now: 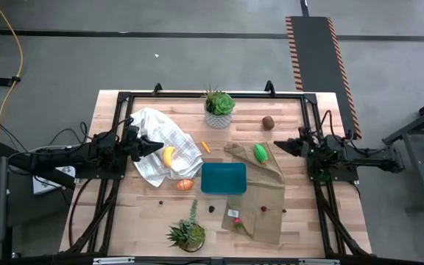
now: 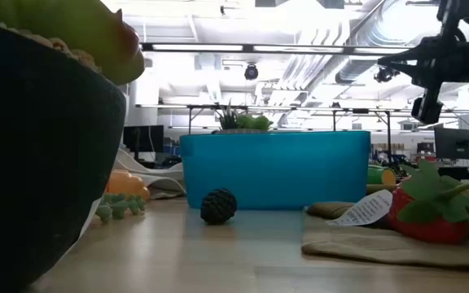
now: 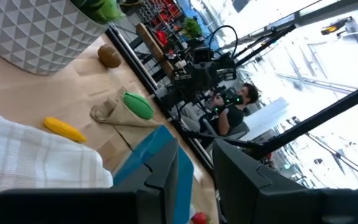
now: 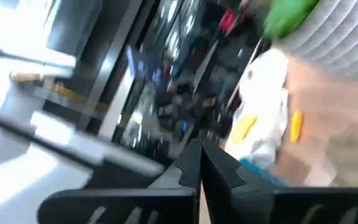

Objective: Pick and placing Produce into tupperware
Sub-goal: Put the brown kiwi into the blue bin

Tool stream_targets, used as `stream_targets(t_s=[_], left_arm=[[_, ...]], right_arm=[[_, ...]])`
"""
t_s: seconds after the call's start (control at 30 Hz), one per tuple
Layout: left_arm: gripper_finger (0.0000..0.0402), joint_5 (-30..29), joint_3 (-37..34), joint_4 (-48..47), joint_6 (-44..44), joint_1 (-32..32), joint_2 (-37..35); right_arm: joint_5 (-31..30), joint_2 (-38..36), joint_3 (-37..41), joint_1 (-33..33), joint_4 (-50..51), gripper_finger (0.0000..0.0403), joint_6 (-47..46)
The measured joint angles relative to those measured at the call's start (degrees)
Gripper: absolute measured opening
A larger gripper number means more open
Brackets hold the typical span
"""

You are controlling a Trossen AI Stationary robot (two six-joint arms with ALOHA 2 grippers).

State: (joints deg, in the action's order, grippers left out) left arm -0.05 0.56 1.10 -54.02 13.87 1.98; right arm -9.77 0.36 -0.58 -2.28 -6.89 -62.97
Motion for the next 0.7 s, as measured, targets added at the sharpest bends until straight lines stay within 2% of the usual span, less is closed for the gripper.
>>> stream_targets(t_s=[0.07,0.13,0.2,0.3,0.43,0.6,0.7], left_arm=[[0.0088,-1.09,0.00,0.00,0.04,0.00,0.02],[0.0088,-1.42,-0.01,0.00,0.11,0.00,0.01],[0.0088,-1.62,-0.01,0.00,0.18,0.00,0.00],[0.0088,-2.97,0.00,0.05,0.18,0.00,0.02],[0.0088,-5.09,0.00,0.52,0.18,0.00,0.02],[0.0088,-5.64,0.00,0.68,0.18,0.00,0.02],[0.0088,-5.62,0.00,0.71,-0.30,0.00,0.02]], right_arm=[[-2.83,0.06,0.00,0.00,-5.03,0.0000,0.11],[-2.82,0.20,-1.00,0.00,-10.65,0.0001,4.29],[-3.07,1.16,-4.69,0.00,-8.94,0.0001,9.68],[-6.86,4.73,-13.41,0.02,5.01,0.0001,15.26],[-8.98,13.74,-25.77,0.00,24.21,0.0001,16.04],[-10.20,27.25,-38.11,-0.73,35.77,0.0001,17.57],[-10.29,35.62,-44.79,-2.98,41.55,0.0019,16.97]])
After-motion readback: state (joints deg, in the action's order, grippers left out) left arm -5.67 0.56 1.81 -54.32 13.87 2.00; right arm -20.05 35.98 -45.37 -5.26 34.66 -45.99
